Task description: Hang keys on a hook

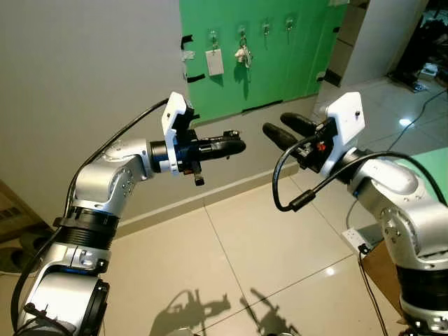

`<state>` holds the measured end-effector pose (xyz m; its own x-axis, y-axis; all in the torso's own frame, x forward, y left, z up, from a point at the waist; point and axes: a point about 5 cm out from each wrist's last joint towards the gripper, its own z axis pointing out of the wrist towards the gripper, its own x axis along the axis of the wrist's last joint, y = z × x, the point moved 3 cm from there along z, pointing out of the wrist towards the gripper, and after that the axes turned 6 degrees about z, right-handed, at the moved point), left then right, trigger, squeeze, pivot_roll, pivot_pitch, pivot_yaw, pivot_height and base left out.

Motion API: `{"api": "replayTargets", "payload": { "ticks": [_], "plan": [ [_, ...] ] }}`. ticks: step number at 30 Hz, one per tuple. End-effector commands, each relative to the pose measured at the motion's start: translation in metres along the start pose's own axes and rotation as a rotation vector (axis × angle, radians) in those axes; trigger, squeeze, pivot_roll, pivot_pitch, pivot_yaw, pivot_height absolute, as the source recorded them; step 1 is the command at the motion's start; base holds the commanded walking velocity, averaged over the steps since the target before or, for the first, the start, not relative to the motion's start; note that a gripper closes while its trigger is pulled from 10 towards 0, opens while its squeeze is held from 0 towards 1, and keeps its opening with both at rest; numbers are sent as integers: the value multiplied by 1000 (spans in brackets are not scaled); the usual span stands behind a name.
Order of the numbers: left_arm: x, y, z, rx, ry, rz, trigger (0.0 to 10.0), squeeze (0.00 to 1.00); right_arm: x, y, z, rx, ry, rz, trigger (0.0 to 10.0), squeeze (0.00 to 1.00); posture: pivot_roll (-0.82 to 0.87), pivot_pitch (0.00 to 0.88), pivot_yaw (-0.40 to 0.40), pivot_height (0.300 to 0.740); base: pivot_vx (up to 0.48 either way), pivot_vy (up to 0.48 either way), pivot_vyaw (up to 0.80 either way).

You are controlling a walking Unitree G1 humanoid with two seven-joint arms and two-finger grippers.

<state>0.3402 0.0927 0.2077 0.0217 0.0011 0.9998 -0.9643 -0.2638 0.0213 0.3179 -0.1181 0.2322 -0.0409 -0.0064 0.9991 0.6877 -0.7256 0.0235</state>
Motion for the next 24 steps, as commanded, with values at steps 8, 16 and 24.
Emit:
{"api": "replayTargets", "payload": {
  "ticks": [8,16,24],
  "plan": [
    [9,0,4,-35,-15,29,10000,0,6,-16,-1,161,-62,-68,10000,0,-28,0,28,740,0,0,0],
    [10,-1,3,-32,-16,42,10000,0,4,-20,-7,229,-98,-150,10000,0,-33,0,29,740,0,0,0],
    [21,1,6,-65,98,-109,10000,0,7,-21,-5,245,-86,-178,10000,0,-34,0,28,740,0,0,0]
  ]
}}
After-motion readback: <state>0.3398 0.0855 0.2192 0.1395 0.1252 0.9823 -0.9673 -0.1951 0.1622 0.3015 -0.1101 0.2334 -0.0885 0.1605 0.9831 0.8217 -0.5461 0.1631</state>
